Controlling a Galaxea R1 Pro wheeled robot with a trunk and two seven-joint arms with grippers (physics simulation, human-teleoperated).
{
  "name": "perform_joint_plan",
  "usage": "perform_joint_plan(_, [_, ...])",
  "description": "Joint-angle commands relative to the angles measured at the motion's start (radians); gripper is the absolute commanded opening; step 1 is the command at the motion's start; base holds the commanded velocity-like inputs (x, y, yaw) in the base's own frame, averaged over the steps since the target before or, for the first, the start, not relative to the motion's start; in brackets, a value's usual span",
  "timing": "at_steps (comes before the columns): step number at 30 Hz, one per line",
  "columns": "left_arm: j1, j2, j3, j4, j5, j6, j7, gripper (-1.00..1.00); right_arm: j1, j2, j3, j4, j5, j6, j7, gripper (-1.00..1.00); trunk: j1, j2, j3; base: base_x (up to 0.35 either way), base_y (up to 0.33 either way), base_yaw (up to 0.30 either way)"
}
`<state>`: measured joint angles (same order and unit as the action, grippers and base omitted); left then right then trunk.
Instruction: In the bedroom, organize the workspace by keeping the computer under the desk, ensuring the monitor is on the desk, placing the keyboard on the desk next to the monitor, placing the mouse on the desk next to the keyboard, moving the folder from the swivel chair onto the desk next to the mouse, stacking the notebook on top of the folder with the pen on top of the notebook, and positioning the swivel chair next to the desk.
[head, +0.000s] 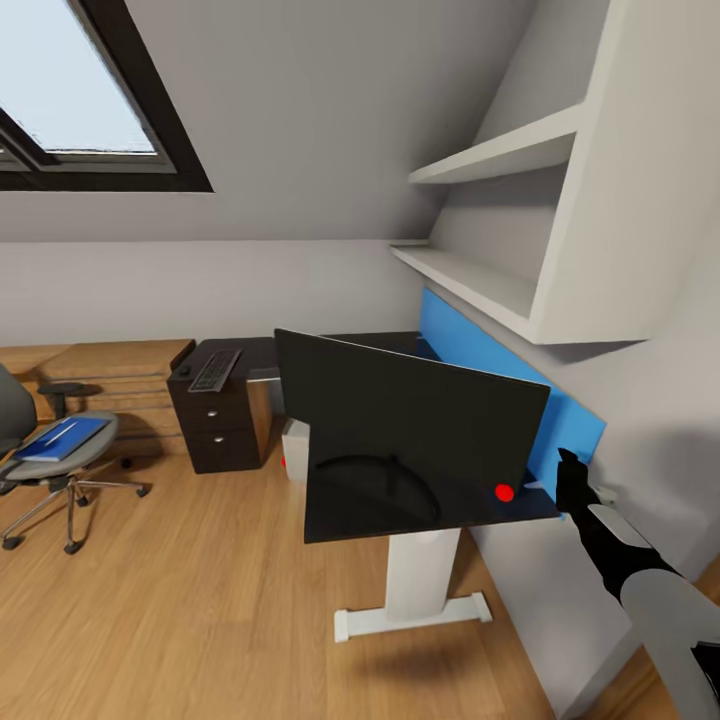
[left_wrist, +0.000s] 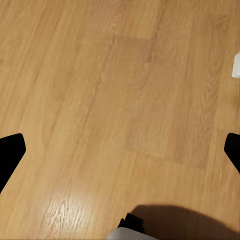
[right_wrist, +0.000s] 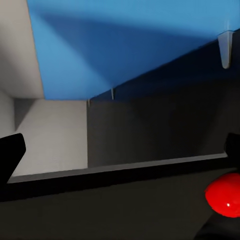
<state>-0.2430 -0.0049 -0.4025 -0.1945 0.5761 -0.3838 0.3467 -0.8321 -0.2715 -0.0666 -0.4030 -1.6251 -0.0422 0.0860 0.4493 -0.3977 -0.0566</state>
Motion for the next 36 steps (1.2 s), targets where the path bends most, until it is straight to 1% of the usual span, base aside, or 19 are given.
perform_joint_plan(1, [-0.001,0.0,-0.009,0.0,0.005,-0.003,0.007,1.0,-0.001,0.0,0.001,0.001,-0.011,-0.002,0.005,1.0,0.001,-0.002,-0.002,0.058,-0.001,0.0])
perform_joint_plan(6, [-0.001,0.0,-0.009,0.0,0.005,-0.003,0.007,1.0,-0.001,0.0,0.001,0.001,-0.01,-0.002,0.004,1.0,0.001,-0.002,-0.002,0.043,0.0,0.0])
perform_joint_plan(21, [-0.001,0.0,-0.009,0.0,0.006,-0.004,0.007,1.0,-0.001,0.0,0.002,0.001,-0.009,-0.002,0.003,1.0,0.001,-0.002,-0.002,0.127,0.0,0.0])
perform_joint_plan(29, [-0.001,0.0,-0.008,0.0,0.006,-0.005,0.007,1.0,-0.001,-0.003,0.001,0.003,-0.01,-0.001,-0.001,1.0,0.001,-0.002,-0.002,0.07,0.0,0.0])
perform_joint_plan(36, [-0.001,0.0,-0.008,0.001,0.006,-0.005,0.007,1.0,-0.001,-0.006,-0.002,0.003,-0.015,0.0,-0.053,1.0,0.001,-0.002,-0.002,0.193,0.0,0.0])
